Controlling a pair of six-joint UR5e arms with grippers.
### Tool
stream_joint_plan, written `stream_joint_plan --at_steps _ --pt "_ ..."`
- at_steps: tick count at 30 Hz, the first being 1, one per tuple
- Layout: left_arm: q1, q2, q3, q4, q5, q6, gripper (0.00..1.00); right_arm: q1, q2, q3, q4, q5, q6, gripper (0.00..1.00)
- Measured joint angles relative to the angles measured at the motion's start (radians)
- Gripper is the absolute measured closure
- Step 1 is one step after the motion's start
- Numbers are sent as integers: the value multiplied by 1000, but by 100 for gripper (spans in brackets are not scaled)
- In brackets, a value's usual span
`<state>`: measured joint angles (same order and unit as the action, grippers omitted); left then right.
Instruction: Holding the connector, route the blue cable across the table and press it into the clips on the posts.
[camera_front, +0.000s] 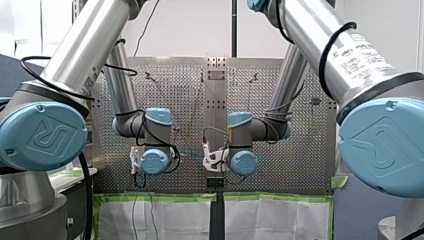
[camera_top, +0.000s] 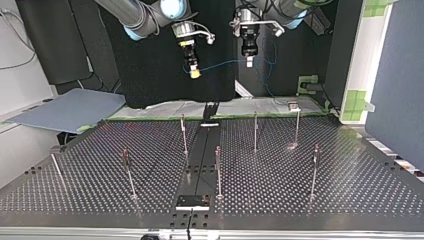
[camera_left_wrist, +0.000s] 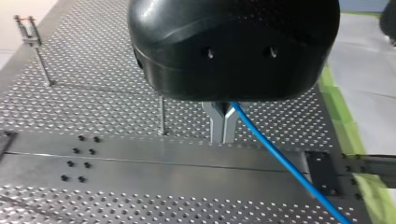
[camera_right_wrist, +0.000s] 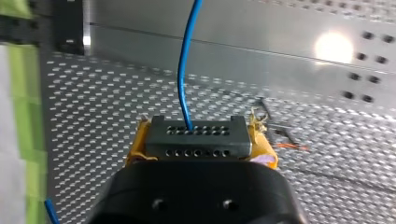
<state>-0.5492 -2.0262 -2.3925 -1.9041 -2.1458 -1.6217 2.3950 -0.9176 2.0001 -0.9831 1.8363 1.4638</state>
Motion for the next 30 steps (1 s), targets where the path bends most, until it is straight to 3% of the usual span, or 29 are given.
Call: stream_joint_plan --at_steps 9,30 --pt "0 -14 0 -1 1 0 100 0 56 0 3 0 0 100" --pt "0 -15 0 -1 1 0 100 0 59 0 3 0 0 100"
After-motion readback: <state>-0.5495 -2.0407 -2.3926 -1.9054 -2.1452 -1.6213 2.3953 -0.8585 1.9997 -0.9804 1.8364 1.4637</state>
